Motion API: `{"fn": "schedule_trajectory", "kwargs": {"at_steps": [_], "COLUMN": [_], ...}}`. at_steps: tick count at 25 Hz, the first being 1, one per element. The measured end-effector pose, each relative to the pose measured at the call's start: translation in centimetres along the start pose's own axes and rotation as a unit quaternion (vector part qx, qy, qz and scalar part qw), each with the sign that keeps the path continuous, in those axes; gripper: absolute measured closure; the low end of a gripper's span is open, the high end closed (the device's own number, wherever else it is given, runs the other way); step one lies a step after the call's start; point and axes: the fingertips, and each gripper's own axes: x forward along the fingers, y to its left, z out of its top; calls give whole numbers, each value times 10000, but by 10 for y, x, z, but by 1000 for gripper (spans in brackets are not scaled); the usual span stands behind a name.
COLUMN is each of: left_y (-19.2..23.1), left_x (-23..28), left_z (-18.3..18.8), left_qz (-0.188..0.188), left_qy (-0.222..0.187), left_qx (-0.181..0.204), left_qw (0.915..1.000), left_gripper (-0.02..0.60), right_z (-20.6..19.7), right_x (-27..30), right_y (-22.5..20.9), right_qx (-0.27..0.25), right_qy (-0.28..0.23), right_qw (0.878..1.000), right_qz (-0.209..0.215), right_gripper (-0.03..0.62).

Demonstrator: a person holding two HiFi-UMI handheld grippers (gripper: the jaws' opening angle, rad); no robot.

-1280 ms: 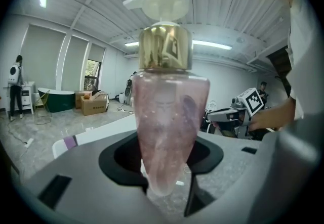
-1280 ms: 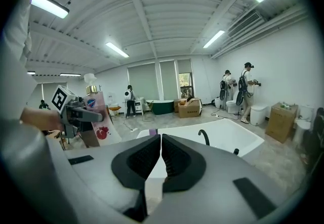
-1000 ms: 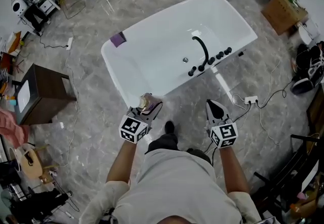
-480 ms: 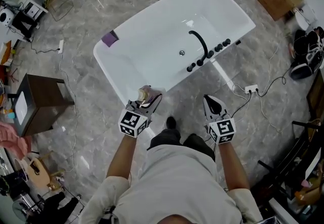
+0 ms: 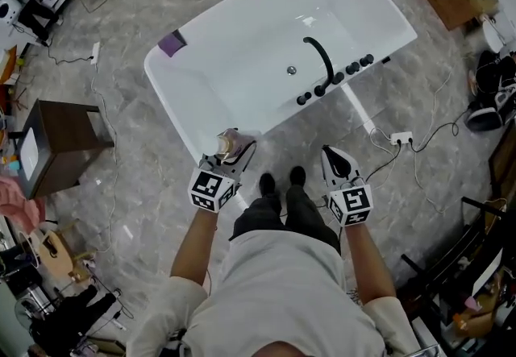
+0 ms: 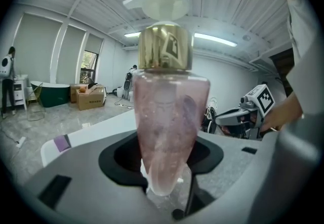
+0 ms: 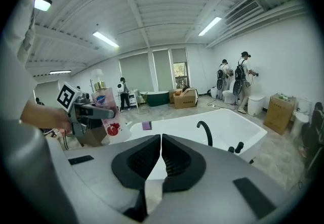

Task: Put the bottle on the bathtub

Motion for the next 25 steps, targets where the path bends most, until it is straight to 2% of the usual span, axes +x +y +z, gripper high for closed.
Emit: {"fn": "schedule_trajectory", "kwargs": {"at_steps": [6, 13, 20, 25], "left_y": [16, 29, 38, 47], "left_x": [20, 50, 100, 124], "left_z": [-15, -55, -107, -143], "left_qz": [332, 498, 424, 337], "left_qy": [-7, 198, 509, 678], "left_qx": [-1, 70, 292, 383], "left_qw": [9994, 9985, 9974, 9964], "left_gripper": [359, 359, 359, 359], "right_z": [-4, -30, -77, -112], "right_x": [28, 61, 101, 128], "right_y": [-10, -22, -37, -27], "right_qx": [-170, -308, -173, -158], "right_qy": [98, 314, 554, 727], "right_qw": [9995, 9977, 9958, 9931], "right_qz": [262, 522, 702, 904], "right_gripper": [562, 562, 562, 562]}}
